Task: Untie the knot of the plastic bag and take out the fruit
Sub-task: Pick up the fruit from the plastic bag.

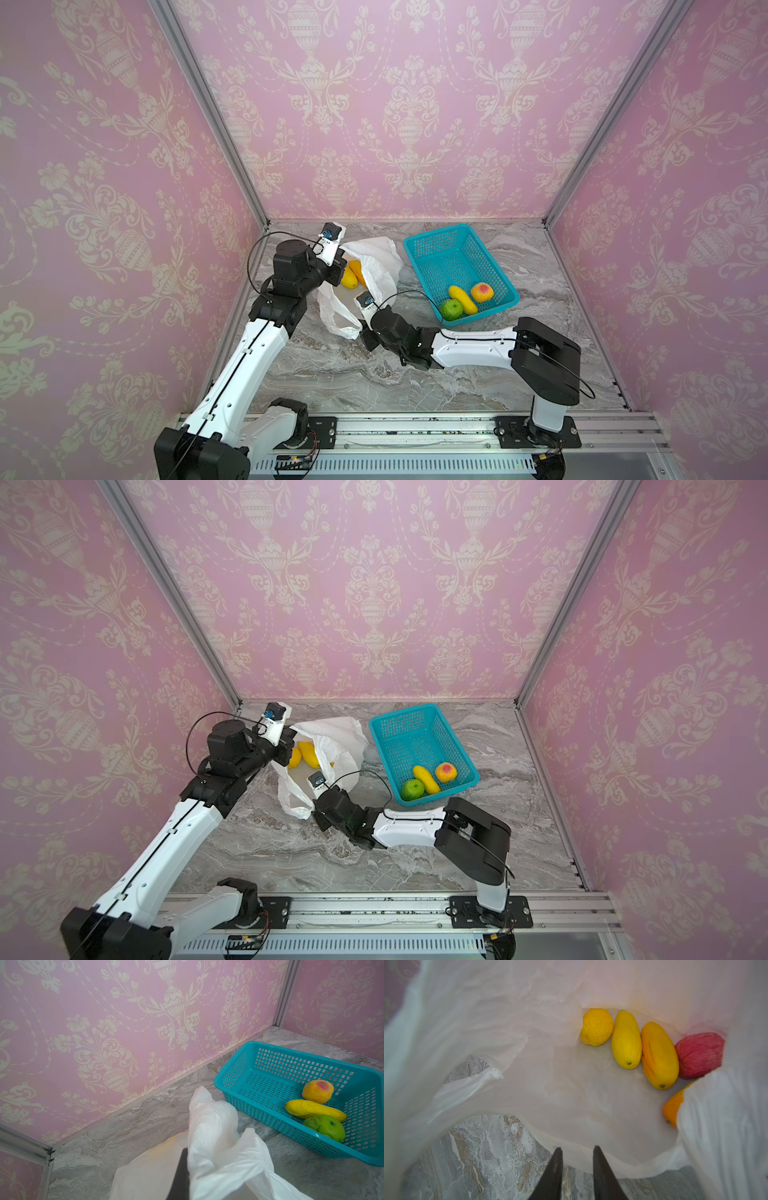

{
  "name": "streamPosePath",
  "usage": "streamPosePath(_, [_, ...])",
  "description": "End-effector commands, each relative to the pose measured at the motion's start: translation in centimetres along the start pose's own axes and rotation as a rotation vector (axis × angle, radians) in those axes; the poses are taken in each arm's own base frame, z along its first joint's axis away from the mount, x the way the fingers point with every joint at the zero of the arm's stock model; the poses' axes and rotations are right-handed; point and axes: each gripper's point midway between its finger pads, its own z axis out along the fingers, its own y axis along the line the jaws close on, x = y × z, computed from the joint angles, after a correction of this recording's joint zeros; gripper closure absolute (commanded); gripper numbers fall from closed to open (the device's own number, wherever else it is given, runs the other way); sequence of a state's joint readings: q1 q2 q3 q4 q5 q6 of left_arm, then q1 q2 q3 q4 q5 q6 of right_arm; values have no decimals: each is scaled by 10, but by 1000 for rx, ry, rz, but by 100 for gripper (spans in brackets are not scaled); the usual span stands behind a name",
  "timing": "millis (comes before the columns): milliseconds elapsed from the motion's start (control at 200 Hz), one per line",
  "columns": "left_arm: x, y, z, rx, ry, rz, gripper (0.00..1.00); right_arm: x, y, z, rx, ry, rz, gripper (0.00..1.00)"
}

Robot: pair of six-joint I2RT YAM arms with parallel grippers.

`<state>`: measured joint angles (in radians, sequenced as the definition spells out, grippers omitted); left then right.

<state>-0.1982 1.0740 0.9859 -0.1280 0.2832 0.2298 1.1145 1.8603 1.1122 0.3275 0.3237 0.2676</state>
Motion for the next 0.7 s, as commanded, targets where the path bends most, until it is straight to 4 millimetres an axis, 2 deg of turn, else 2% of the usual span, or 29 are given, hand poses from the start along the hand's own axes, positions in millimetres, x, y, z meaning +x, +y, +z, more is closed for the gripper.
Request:
streamPosePath(0, [-7,-2,-6,13,-25,15,100,-7,-16,11,70,-5,68,73])
streamPosePath(10, [-7,-2,-6,14,-25,15,100,-19,-15,12,68,-25,81,73])
streamPosePath(25, [-7,-2,-6,15,-25,16,100,-22,-16,13,70,-29,90,73])
streamPosePath(225, [-7,-3,-6,17,-25,15,100,-21,-46,42,115,17,168,70])
streamPosePath(530, [-7,-4,-7,22,-27,18,100,-27,-52,85,183,79,157,58])
streamPosePath(696, [-9,-4,-7,26,-31,15,100,-34,-48,108,197,116,124,50])
